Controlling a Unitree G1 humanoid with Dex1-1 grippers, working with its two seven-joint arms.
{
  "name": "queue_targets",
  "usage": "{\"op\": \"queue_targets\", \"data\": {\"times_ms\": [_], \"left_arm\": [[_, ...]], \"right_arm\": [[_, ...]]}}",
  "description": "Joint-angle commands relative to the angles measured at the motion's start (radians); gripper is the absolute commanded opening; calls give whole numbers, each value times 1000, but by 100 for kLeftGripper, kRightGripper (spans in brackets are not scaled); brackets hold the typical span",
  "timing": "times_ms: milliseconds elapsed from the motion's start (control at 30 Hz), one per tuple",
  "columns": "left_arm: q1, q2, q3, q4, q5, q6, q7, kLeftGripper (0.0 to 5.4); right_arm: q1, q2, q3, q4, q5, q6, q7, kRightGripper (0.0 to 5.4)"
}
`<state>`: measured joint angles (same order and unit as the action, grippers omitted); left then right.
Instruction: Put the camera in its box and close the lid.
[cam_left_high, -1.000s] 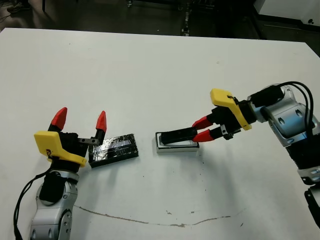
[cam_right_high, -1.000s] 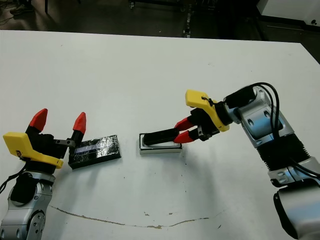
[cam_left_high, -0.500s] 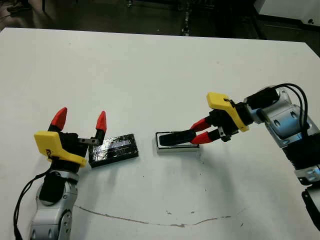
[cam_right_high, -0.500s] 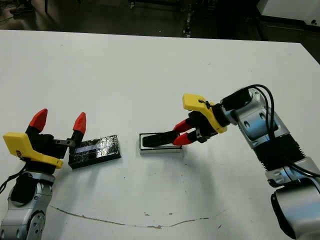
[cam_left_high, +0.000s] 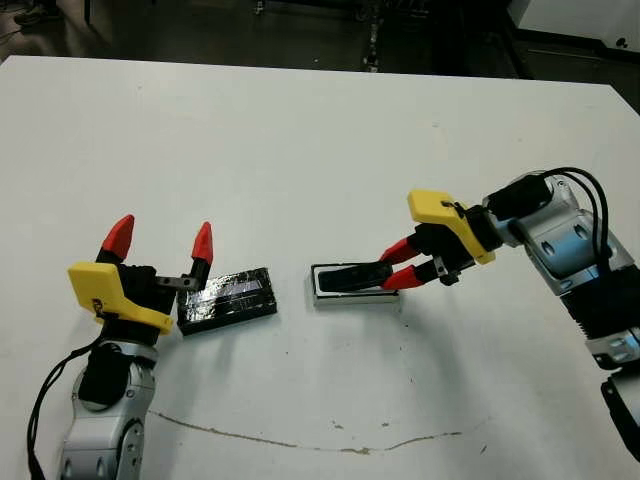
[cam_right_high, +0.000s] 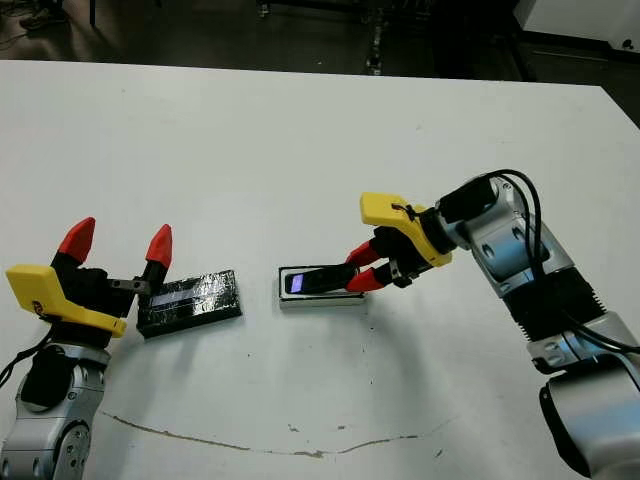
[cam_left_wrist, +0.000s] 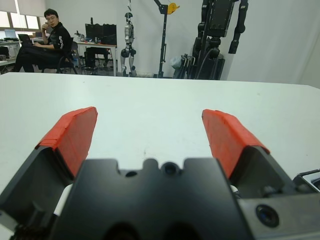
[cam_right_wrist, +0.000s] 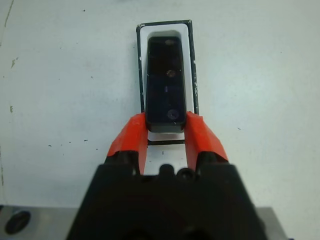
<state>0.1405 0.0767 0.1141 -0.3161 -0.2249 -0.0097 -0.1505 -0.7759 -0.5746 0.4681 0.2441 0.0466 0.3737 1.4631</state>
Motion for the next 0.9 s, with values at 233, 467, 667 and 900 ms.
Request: {"op": "queue_targets", "data": {"times_ms": [233,467,667,900], "left_arm": [[8,2,-3,-1,4,3,2,540],[6,0,-1,3,-1,5,1,540],[9,0,-5,0,6,7,5,540],[11,1,-5,0,5,5,5,540]], "right_arm": [[10,30,23,-4,-16,33,-18,164],[20,55,16,0,-14,43,-39,164],[32,65,7,-27,-19,101,-82,164],[52,43,-16,-60,-27,57,-121,277]]}}
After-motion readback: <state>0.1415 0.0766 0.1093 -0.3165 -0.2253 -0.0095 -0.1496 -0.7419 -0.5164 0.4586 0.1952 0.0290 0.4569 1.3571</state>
